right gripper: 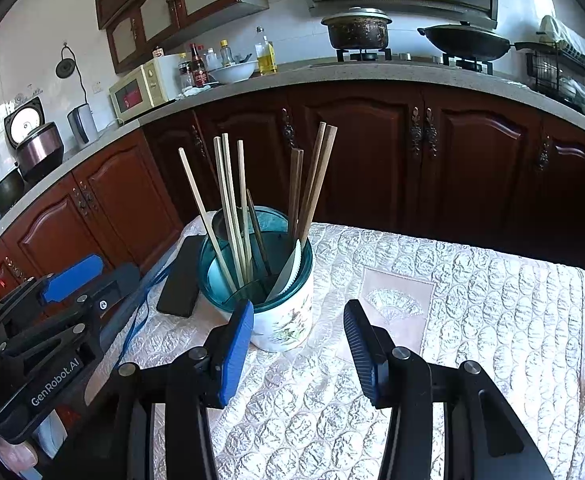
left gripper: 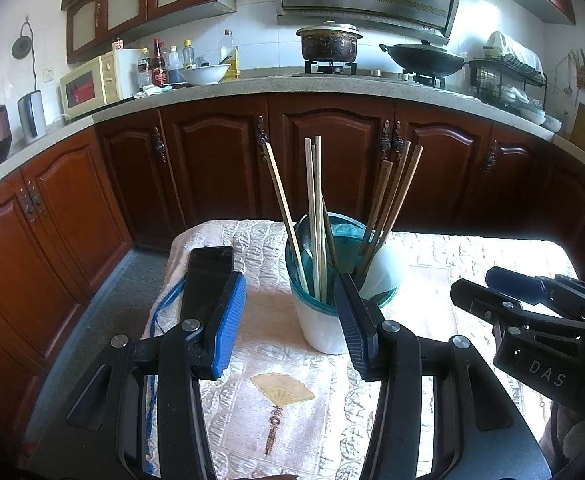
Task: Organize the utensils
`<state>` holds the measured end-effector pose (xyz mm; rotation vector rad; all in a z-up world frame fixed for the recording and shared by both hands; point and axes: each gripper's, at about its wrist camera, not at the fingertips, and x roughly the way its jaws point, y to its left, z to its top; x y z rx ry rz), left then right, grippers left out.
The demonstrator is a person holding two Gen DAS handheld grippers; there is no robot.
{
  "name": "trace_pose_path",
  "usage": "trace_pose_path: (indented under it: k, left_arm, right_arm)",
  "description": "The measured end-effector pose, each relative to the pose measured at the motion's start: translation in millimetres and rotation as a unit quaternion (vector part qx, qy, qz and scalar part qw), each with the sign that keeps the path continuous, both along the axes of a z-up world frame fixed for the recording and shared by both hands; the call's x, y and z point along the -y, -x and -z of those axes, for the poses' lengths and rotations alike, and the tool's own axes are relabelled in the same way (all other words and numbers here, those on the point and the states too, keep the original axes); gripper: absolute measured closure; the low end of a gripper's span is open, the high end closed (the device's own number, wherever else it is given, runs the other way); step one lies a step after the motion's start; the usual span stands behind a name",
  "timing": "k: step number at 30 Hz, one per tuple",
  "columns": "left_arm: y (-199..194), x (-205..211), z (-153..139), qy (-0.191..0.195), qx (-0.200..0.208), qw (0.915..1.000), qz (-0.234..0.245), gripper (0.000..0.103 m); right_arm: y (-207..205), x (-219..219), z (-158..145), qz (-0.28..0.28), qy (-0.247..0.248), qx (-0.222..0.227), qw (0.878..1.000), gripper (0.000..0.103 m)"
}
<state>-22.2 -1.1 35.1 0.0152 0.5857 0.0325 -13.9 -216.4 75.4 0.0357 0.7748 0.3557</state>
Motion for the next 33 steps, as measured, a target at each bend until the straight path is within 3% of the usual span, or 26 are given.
trace_pose_path:
  k: [33]
  left_arm:
    - [-4, 1, 9, 0.008, -0.009, 0.9999, 0.011, 0.058]
  right_arm:
    - [0, 9, 13, 0.006, -0.004, -0.007, 1.0, 0.058]
